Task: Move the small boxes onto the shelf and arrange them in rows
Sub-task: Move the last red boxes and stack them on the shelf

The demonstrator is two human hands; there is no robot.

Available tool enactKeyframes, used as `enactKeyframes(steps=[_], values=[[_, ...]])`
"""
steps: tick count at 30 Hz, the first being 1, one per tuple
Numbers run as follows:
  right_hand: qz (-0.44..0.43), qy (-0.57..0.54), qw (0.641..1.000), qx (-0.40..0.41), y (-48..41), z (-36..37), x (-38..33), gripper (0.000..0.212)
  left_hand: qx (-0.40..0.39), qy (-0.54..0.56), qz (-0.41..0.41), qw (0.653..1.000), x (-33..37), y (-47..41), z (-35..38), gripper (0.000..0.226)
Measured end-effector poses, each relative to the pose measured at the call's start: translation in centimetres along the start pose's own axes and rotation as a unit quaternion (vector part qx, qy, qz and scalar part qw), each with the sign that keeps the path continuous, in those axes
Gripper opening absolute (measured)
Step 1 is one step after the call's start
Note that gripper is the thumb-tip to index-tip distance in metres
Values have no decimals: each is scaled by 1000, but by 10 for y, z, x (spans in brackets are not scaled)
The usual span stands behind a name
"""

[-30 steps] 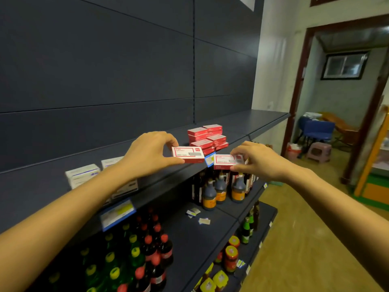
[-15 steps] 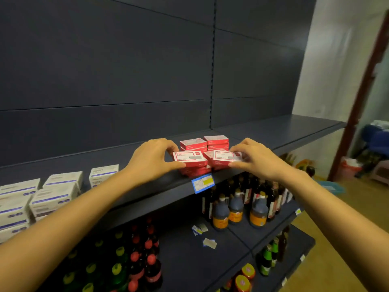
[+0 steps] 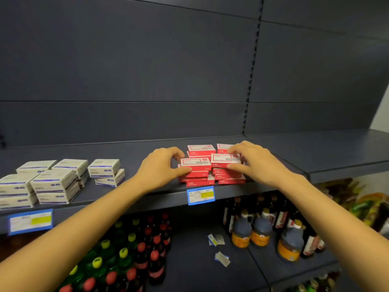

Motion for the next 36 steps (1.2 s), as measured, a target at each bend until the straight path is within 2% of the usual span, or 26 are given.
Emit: enactKeyframes(steps=[6, 12, 18, 28, 36], values=[[-70, 92, 991, 59, -3, -5, -15, 40, 40, -81, 4, 996, 4, 9, -20, 47], [-162, 25, 982, 97, -19, -11, -86, 32, 74, -223, 8, 972, -18, 23, -74, 40], [-266, -68, 958, 78, -35, 16, -208, 39, 94, -369, -78, 921, -82, 79, -165, 42], [-383, -161, 910, 13, -16, 63, -440, 46, 126, -475, -227, 841, -190, 220, -332, 48], [-411, -203, 889, -7, 3, 95, -618, 47, 111, -508, -260, 814, -274, 308, -441, 47]])
Point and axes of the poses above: each hand's wrist, its own y-axis away from the middle knuckle, its own z-axis out of the palm, x = y × z, the point moved 10 cm from there along -y, towards the middle knuckle, and after that the axes turned 13 degrees about x, right-handed, at the moved point
